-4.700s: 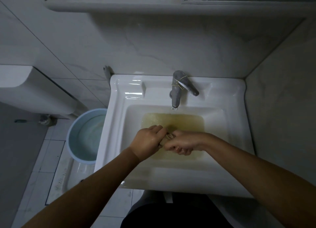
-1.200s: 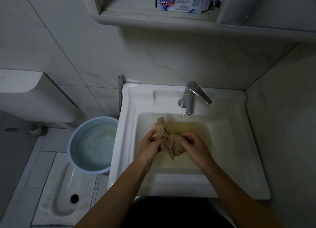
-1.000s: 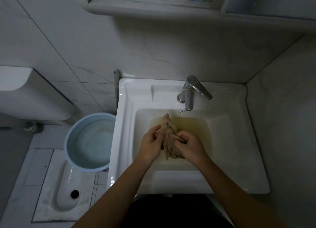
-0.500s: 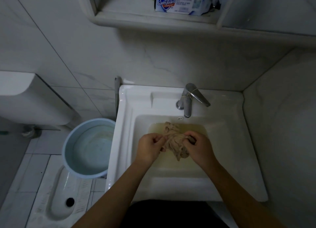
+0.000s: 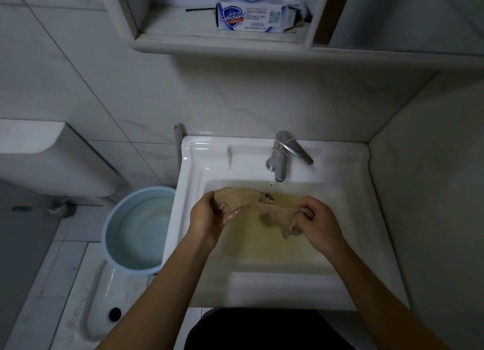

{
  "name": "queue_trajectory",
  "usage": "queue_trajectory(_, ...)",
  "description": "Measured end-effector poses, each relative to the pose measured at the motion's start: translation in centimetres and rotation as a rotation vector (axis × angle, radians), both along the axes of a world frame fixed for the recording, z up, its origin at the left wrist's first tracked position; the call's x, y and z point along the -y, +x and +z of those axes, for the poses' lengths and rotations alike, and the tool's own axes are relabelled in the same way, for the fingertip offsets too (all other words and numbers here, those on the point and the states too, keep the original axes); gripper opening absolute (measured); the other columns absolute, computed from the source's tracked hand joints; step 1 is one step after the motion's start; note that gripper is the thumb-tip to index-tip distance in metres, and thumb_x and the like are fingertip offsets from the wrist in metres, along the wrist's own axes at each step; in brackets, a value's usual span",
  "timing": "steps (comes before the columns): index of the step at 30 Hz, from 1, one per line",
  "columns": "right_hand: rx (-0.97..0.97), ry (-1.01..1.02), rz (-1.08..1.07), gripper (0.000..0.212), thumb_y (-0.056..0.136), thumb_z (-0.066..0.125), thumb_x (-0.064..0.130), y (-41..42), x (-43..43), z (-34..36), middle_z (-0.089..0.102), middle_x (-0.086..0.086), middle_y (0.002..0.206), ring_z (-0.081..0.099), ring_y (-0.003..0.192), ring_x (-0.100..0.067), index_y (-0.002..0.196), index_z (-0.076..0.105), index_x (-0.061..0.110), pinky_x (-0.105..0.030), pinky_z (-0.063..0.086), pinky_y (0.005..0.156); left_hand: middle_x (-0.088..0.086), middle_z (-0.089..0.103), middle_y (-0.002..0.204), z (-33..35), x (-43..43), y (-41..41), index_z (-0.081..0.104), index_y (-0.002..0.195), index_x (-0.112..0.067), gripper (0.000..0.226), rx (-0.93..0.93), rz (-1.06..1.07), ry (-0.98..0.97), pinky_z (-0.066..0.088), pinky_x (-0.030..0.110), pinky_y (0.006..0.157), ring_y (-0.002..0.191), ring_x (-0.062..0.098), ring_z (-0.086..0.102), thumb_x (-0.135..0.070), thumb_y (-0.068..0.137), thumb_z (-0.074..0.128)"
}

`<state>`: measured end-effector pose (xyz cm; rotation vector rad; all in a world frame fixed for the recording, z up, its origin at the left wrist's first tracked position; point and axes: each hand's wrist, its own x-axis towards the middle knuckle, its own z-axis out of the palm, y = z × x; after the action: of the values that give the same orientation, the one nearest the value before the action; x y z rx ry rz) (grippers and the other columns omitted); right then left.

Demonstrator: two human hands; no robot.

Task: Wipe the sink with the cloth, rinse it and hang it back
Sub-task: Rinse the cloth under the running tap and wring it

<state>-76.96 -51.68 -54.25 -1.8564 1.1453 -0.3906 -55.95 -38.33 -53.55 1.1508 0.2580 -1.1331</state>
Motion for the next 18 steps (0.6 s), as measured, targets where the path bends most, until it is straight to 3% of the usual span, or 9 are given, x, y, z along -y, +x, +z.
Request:
queue_trajectory(3,-0.04,0.229,0.197,0.013,0.071,0.071,0.025,-0.5,-0.3,-0.4,0.066,0.006,0.083,0.063,0.079,-0.015,0.08,0.063,0.027,-0.029,0.048,0.074,0.021,0.072,0.098,2.0,1.2,-1.0,0.069,0.1,0.004,0.041,-0.058,-0.093,-0.119,0.063,0.039,0.073,0.086,0.03,0.073,-0.02,0.106,0.036)
queue_trajectory(5,-0.02,0.25,0.256,0.031,0.07,0.076,0.036,-0.7,-0.2,0.0,0.069,0.012,0.104,0.064,0.103,-0.006,0.098,0.065,0.031,-0.026,0.049,0.09,0.019,0.071,0.093,3.4,2.0,-2.0,0.068,0.094,0.002,0.037,-0.053,-0.2,-0.138,0.064,0.035,0.066,0.083,0.03,0.071,-0.022,0.105,0.042)
queue_trajectory(8,0.162,0.262,0.327,0.06,0.082,0.074,0.013,0.4,0.6,3.1,0.061,0.015,0.132,0.054,0.125,0.002,0.133,0.054,0.037,-0.024,0.044,0.103,0.021,0.069,0.101,5.8,2.8,-3.1,0.066,0.101,-0.003,0.025,0.041,-0.411,-0.182,0.058,0.04,0.086,0.094,0.033,0.067,-0.022,0.102,0.05)
queue_trajectory(10,0.235,0.319,0.406,0.065,0.083,0.07,0.001,1.4,1.7,5.3,0.065,0.006,0.128,0.059,0.122,-0.006,0.138,0.053,0.031,-0.025,0.046,0.104,0.022,0.064,0.104,7.4,3.1,-2.9,0.065,0.098,-0.008,0.017,0.14,-0.507,-0.236,0.053,0.043,0.093,0.103,0.036,0.063,-0.016,0.099,0.051)
queue_trajectory(13,0.187,0.284,0.527,0.035,0.082,0.073,0.014,2.5,3.0,6.9,0.074,0.002,0.103,0.07,0.102,-0.015,0.113,0.069,0.029,-0.037,0.054,0.094,0.012,0.066,0.088,9.5,3.2,-2.1,0.068,0.092,-0.009,0.018,0.405,-0.531,-0.167,0.057,0.036,0.08,0.087,0.024,0.064,-0.008,0.099,0.051)
queue_trajectory(16,0.135,0.161,0.565,0.001,0.085,0.073,0.028,2.4,3.3,7.3,0.07,0.013,0.079,0.068,0.08,-0.005,0.085,0.072,0.027,-0.03,0.053,0.077,0.007,0.071,0.084,10.6,2.4,-1.4,0.072,0.091,-0.008,0.011,0.787,-0.473,0.062,0.058,0.034,0.078,0.08,0.019,0.067,-0.009,0.096,0.062)
queue_trajectory(18,0.135,0.058,0.551,0.016,0.089,0.072,0.025,2.0,3.7,7.5,0.067,0.019,0.072,0.063,0.072,0.001,0.075,0.069,0.033,-0.02,0.046,0.071,-0.007,0.074,0.079,10.5,1.3,-1.1,0.075,0.085,-0.018,0.012,1.076,-0.463,0.252,0.055,0.025,0.075,0.075,0.009,0.068,-0.01,0.091,0.067)
